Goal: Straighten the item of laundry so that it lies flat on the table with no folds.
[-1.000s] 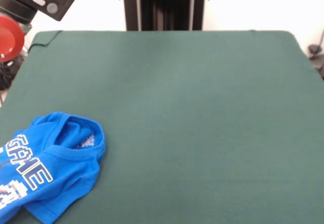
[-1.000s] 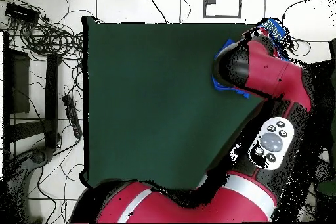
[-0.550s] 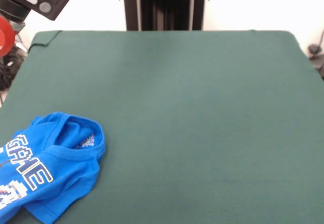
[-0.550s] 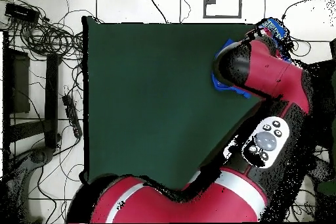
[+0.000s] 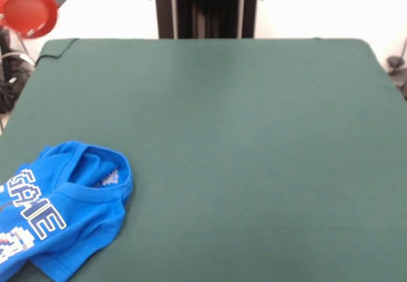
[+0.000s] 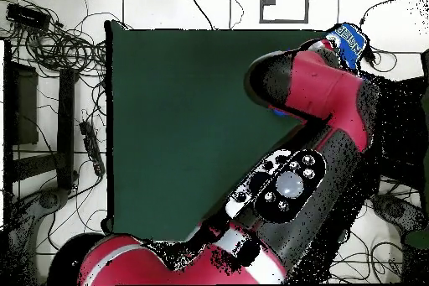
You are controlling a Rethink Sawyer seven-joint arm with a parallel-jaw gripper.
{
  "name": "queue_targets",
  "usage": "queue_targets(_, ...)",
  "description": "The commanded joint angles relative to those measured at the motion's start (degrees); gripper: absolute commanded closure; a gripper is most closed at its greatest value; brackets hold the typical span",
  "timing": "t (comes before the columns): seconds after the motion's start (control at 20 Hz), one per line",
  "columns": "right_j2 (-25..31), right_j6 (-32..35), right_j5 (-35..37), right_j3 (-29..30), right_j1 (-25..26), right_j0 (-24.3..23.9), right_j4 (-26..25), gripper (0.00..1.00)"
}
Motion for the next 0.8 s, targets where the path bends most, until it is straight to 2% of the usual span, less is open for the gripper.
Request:
queue_targets(0.05, -3.0, 22.8, 10.3, 4.5, 2.4, 7.0, 5.3, 0.00)
queue_targets(0.3, -2.5, 23.5, 8.9, 4.4, 4.2, 8.0, 7.0, 0.00)
queue_targets(0.6, -1.5, 22.6, 7.6, 4.4, 3.2, 8.1, 8.2, 0.00)
queue_targets(0.8, -2.1, 24.4, 5.2, 3.1, 5.4, 7.8, 9.0, 0.00)
